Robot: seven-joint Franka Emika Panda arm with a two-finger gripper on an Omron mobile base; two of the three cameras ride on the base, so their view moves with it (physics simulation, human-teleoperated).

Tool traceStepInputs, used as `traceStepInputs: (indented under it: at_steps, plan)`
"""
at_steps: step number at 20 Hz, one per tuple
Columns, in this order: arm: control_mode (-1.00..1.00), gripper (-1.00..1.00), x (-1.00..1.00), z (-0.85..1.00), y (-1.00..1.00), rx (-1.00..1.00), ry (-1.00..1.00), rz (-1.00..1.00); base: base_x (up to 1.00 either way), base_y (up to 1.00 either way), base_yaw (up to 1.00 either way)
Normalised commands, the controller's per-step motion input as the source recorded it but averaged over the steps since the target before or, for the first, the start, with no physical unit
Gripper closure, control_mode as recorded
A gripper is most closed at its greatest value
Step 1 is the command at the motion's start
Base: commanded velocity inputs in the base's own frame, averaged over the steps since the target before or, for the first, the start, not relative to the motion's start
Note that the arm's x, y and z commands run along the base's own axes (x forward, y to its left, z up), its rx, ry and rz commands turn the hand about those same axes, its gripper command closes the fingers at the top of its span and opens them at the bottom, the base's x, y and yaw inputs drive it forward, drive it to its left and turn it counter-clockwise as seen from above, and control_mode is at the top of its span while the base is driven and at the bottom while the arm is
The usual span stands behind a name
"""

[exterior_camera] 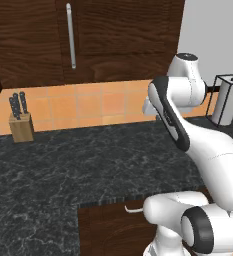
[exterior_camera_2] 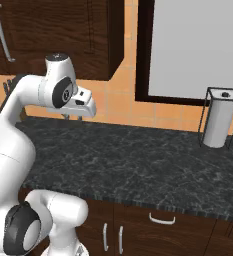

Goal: Navigate to the stand mixer.

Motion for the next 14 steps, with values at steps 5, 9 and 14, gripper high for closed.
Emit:
traceStepInputs:
  at_steps: [5,9,14]
  plan:
    - [-1.00,-1.00,-0.53,0.00,0.00,0.00,-0.12,0.00,0.00,0.00,0.00]
    - [-1.00,-1.00,-1.00,0.00,0.00,-0.01,-0.30,0.00,0.00,0.00,0.00]
    - [-1.00,-1.00,-0.61,0.18,0.00,0.00,-0.29,-0.01,0.00,0.00,0.00]
